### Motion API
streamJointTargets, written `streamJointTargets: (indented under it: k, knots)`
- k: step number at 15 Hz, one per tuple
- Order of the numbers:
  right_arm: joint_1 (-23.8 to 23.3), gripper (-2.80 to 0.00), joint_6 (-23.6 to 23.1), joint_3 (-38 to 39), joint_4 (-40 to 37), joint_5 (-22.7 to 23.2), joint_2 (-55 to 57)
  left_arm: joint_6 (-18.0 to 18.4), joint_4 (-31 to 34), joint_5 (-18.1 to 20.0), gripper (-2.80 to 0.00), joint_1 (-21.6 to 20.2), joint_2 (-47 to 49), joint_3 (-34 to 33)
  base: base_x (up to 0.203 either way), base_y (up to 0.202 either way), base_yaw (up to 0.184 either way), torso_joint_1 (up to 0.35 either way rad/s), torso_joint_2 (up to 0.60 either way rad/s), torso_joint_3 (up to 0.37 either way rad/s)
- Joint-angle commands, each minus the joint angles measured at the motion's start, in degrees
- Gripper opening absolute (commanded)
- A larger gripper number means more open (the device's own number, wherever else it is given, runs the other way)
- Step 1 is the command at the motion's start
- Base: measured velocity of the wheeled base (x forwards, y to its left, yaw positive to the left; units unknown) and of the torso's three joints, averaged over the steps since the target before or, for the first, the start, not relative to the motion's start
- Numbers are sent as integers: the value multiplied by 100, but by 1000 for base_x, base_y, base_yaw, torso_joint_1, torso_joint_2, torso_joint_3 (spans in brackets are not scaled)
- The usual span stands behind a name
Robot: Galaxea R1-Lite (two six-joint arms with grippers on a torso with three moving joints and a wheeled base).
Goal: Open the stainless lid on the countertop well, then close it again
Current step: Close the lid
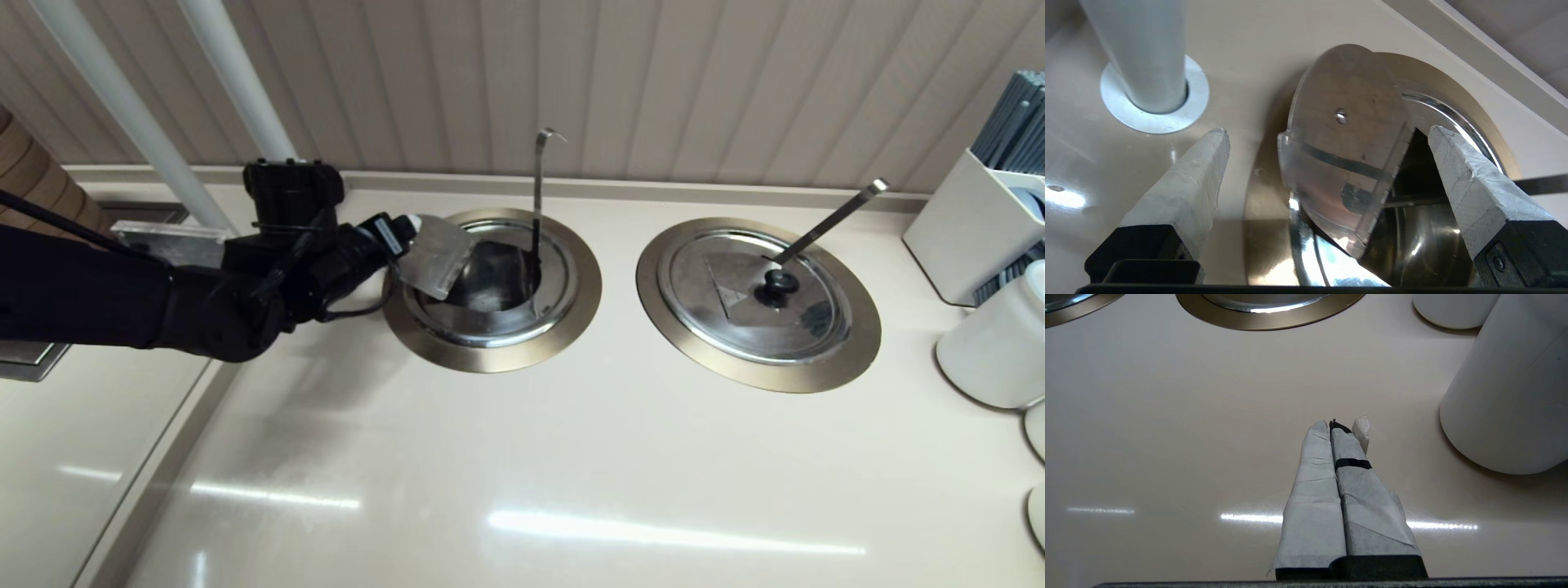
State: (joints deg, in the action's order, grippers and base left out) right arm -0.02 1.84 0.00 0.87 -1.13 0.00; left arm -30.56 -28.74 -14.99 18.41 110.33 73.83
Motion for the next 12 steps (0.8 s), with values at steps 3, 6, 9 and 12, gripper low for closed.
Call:
streamJointTargets:
  k: [3,6,9,12]
  knots:
    - [2,-280,1,26,1,-2,0,-29,-334,210,0,-4,321,18,0,0,0,0,0,0]
    - [2,-280,1,26,1,-2,0,-90,-352,258,0,4,410,59,0,0,0,0,0,0]
    - [2,-280,1,26,1,-2,0,-90,-352,260,0,5,409,88,0,0,0,0,0,0]
    - [2,-280,1,26,1,-2,0,-156,-352,326,0,43,307,88,0,0,0,0,0,0]
